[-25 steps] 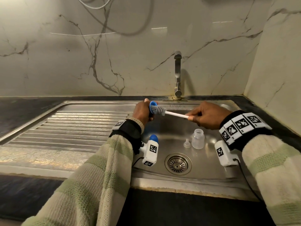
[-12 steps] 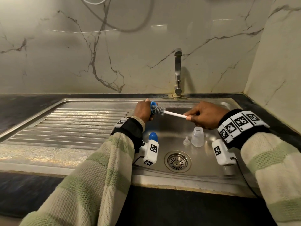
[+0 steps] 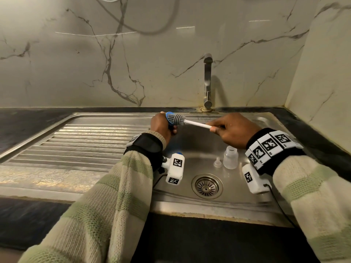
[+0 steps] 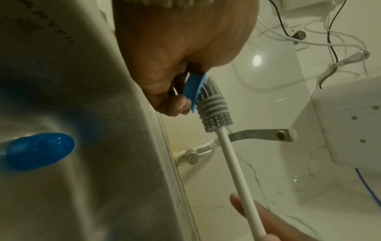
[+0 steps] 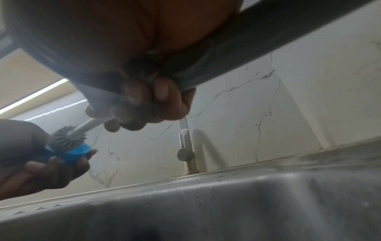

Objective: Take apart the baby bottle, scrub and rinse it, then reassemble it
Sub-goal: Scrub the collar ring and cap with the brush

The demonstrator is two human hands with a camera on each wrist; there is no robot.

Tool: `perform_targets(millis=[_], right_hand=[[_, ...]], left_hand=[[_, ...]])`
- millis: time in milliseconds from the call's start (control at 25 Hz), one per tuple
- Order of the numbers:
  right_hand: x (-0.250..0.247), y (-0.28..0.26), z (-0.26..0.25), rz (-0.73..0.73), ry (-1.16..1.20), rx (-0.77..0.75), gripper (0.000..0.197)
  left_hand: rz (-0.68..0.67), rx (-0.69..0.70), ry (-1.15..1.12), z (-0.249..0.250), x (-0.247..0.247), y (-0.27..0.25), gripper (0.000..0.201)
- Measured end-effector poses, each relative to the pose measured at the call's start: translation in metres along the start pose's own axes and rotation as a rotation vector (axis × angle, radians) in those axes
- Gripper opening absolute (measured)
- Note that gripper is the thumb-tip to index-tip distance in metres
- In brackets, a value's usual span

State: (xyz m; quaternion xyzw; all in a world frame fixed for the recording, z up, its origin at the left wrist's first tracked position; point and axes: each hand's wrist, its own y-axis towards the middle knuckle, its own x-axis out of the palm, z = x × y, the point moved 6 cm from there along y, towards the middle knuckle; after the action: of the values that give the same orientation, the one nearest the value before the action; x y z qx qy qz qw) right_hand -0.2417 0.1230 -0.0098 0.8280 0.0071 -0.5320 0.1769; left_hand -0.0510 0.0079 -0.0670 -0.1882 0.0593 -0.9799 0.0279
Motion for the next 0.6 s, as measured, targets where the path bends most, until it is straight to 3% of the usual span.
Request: perform_targets(millis=[200,320,440,600], right_hand=[[-0.008,0.000,0.012,0.026,-0.058,0.026,0.024],[-0.002,0.004,0.016,0.016,-0.069,0.077,0.021],[0.002,0.009,0.014,-0.037,-0.065,0.132,0.021],[-0.007,0.000,0.005,-0.124,-0.071,0.094,0.024]], left_hand=[[-0.091,-0.106,0.095,-0.006,0.003,-0.004,0.033],[-0.076,-0.084,0.078,-0.007,0.005,-0.004,0.034],[-0.036,-0.003,0.098,-0.005,0.003,0.000,0.036],[-0.052,0.273,0.510,0.009,0.007,0.005,0.034]])
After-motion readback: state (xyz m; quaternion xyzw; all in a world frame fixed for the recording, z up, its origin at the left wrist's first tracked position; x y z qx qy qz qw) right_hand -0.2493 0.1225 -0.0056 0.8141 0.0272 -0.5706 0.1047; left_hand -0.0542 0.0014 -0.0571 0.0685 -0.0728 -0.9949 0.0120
